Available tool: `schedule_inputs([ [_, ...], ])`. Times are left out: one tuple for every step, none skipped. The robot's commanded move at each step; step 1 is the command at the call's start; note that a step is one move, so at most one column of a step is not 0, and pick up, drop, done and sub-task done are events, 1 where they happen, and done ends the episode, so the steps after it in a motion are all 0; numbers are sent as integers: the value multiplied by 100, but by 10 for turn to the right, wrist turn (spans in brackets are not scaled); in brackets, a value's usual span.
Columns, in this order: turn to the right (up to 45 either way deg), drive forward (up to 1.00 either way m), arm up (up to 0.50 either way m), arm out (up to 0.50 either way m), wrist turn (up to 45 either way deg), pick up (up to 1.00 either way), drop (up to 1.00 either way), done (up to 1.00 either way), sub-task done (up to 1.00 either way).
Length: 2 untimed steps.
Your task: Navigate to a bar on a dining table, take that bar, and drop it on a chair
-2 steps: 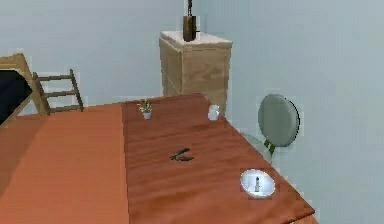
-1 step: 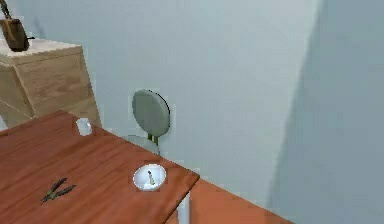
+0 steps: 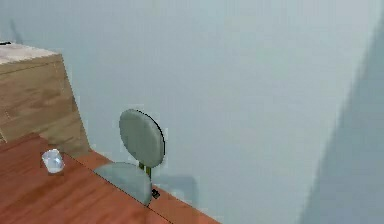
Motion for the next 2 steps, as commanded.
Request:
schedule_inputs([
  [-450,0,0,0,0,0,0,0,0],
  [-450,0,0,0,0,0,0,0,0],
])
